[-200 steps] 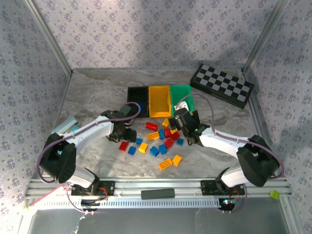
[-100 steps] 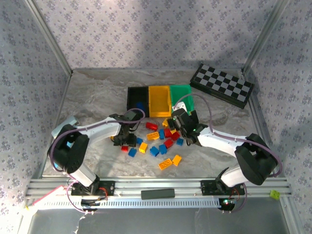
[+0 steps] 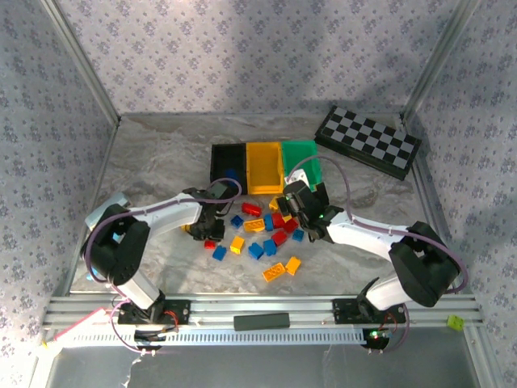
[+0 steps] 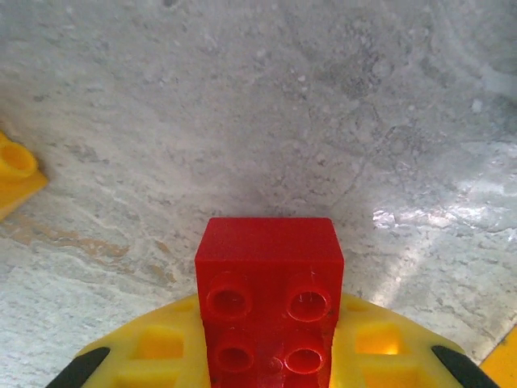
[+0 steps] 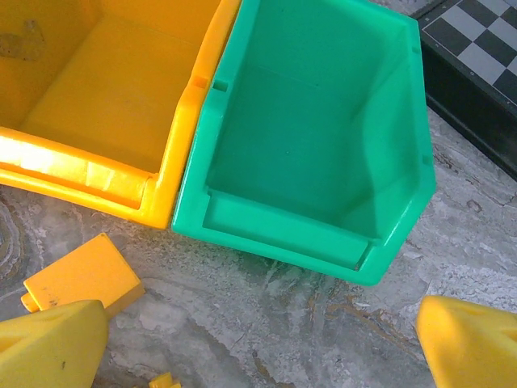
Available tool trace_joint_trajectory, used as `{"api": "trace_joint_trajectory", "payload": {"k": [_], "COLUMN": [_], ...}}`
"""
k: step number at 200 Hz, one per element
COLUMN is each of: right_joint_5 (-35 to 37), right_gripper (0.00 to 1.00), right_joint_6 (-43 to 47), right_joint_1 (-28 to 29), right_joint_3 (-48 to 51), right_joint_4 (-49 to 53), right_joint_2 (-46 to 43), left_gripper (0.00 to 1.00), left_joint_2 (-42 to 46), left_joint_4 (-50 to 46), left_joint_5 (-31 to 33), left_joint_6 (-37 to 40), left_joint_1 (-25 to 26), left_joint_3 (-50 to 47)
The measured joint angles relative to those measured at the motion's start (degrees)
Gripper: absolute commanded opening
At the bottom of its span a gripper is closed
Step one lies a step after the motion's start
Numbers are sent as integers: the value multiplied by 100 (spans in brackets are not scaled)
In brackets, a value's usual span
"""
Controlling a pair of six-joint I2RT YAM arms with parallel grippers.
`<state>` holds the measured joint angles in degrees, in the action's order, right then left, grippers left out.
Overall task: Sort the legos into containers by color
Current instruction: Pick up the lego from the middle-left of the table, then place the lego in the container.
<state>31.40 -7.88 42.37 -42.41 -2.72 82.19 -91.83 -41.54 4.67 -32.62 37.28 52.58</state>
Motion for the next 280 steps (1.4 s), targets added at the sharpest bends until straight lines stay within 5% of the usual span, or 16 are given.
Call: {"api": "trace_joint_trajectory", "payload": {"k": [94,206,220,240,280], "right_joint_5": [52,-455,-533,-601,-728], "right_gripper": [100,100,100,100,100], "right_joint_6": [-31,-483,-540,-610,-680], "right_joint_1": [-153,-1091,-1182,-1244,-1309], "right_joint_3": [0,304,369,402,402], "right_joint_4": [4,44,46,42,44], "right_joint_2": [-26,-656,-743,-809,-813], "left_gripper": [2,7,11,37,52], "left_joint_2": [393,-2789,-3097,-3399,-3613], "left_joint_4": [-22,-848,-979,-1152,-1443], "left_joint_5": [184,24,-39,-92,-127], "left_joint_6": [199,979,1023,1069,1113], "left_joint_1": [-2,-2,0,2,26], "left_joint_3": [1250,6063,6509,6905,7165]}}
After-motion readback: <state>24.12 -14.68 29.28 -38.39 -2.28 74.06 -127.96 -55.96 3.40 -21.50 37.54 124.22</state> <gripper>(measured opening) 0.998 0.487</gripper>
